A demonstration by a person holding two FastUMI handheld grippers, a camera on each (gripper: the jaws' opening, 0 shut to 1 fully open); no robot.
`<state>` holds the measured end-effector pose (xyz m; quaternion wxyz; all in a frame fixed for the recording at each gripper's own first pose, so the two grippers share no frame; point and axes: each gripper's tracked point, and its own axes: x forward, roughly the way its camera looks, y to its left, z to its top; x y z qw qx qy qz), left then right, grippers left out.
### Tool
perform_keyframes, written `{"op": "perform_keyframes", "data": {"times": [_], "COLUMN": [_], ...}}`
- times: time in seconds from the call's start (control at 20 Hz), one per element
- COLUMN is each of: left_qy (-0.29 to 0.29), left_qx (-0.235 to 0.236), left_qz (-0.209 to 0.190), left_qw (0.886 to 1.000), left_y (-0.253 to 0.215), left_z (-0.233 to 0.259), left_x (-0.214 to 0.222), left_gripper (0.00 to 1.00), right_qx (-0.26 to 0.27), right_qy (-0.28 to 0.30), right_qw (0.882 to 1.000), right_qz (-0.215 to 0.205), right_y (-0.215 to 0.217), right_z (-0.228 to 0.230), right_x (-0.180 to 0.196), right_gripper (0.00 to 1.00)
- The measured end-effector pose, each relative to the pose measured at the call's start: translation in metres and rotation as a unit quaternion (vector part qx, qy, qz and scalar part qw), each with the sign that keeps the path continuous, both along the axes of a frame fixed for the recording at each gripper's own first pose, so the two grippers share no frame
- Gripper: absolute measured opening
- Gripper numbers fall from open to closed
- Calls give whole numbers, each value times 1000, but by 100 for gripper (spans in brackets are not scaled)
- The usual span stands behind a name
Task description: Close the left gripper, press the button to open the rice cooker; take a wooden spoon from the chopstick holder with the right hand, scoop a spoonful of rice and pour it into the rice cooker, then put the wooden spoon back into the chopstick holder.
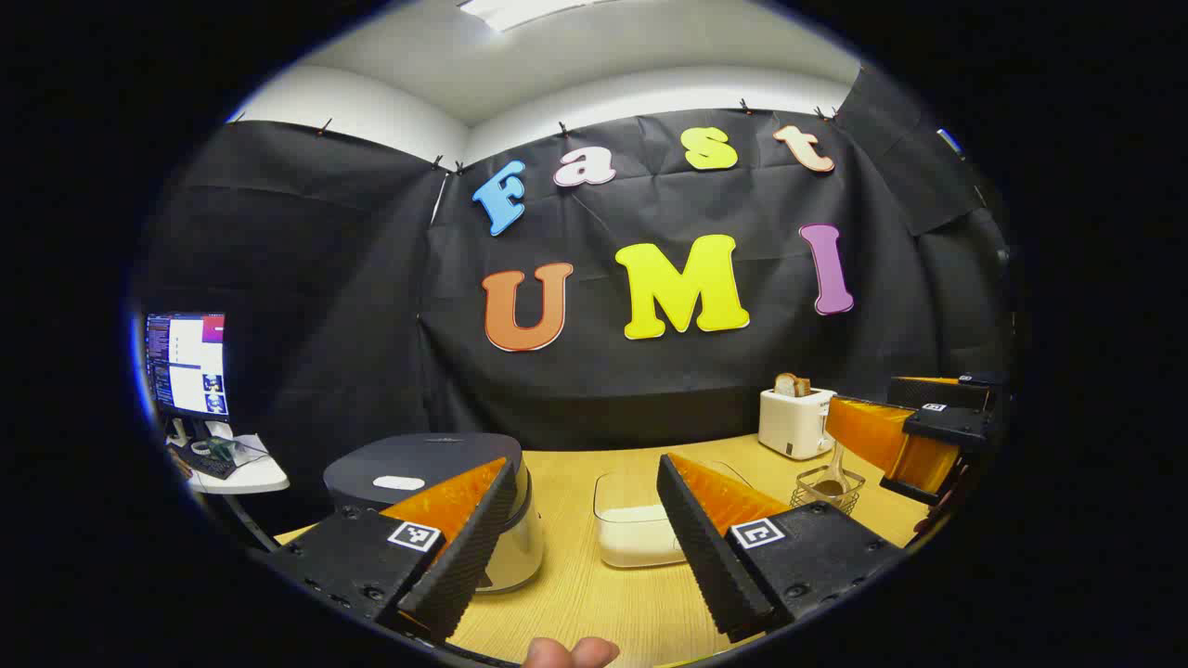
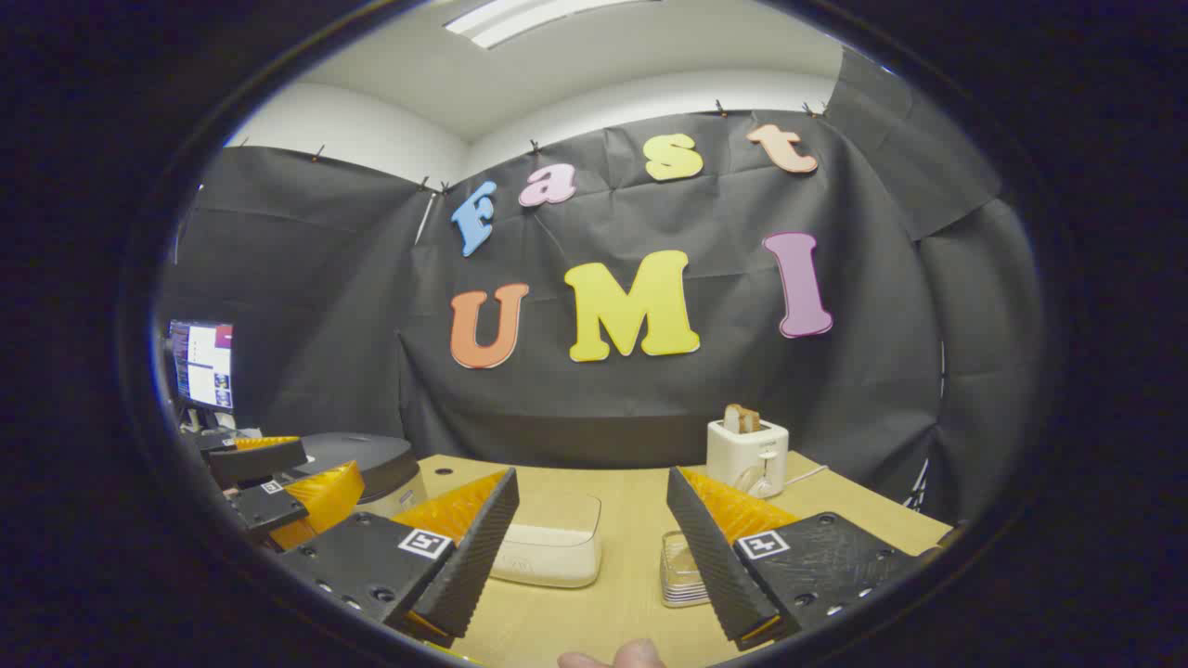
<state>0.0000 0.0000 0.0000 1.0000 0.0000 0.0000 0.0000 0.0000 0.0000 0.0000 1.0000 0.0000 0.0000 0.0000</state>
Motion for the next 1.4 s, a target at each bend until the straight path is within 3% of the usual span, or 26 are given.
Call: {"op": "perform_keyframes", "data": {"times": [0.15, 0.95, 1.0, 1.1, 1.4], "left_qy": [3, 4, 6, 8, 22], "left_qx": [-1, -16, -18, -19, -25], "left_qz": [-1, 8, 8, 10, 55], "left_qw": [1000, 1000, 1000, 1000, 998], "left_y": [1, 7, 6, 7, 48], "left_z": [-1, -4, -3, -5, 7], "left_x": [1, 3, 4, 4, 5], "left_gripper": [97, 97, 97, 97, 98], "right_qx": [-2, -21, -23, -31, -32], "right_qy": [6, -1, -1, -1, 1], "right_qw": [1000, 1000, 1000, 999, 997], "right_qz": [3, 14, 19, 30, 76], "right_y": [3, 8, 10, 10, 16], "right_z": [-5, -9, -9, -11, -21], "right_x": [1, 4, 5, 6, 20], "right_gripper": [92, 94, 96, 91, 93]}}
